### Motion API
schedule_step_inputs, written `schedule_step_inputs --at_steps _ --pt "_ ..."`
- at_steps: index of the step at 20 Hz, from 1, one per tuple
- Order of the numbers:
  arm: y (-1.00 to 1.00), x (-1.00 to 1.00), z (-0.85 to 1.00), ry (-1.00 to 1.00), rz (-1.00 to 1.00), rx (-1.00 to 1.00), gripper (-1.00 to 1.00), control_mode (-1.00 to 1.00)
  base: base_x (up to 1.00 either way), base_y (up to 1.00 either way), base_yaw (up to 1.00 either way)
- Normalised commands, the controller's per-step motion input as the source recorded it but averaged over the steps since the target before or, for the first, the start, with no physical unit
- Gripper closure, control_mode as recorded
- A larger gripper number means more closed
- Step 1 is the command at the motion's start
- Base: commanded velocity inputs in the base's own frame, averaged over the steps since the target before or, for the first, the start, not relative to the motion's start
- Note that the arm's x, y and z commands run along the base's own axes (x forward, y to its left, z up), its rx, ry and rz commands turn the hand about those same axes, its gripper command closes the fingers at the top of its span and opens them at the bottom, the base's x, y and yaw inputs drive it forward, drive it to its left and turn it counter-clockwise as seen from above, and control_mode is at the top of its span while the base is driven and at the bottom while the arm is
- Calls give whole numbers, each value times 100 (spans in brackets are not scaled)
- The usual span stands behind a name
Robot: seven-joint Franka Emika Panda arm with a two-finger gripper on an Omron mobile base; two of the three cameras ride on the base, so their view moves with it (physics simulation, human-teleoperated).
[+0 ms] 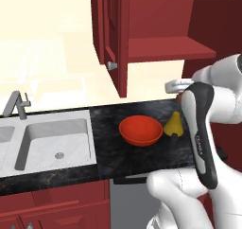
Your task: Retrieve the bottle and the shaker from the cabinet and place them next to the mixing bowl on the counter. Then add garlic from the fridge to the mixing bowl.
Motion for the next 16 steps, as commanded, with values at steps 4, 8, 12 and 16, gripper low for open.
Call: schedule_step_inputs --at_steps 4,8,12,16 --pt "39 11 -13 0 -31 0 -100 -100 0 0 0" --pt "2 0 -1 0 -27 0 -100 -100 0 0 0" --pt "-1 -12 12 0 -10 1 -100 -100 0 0 0" --pt "0 -6 11 0 3 4 -100 -100 0 0 0"
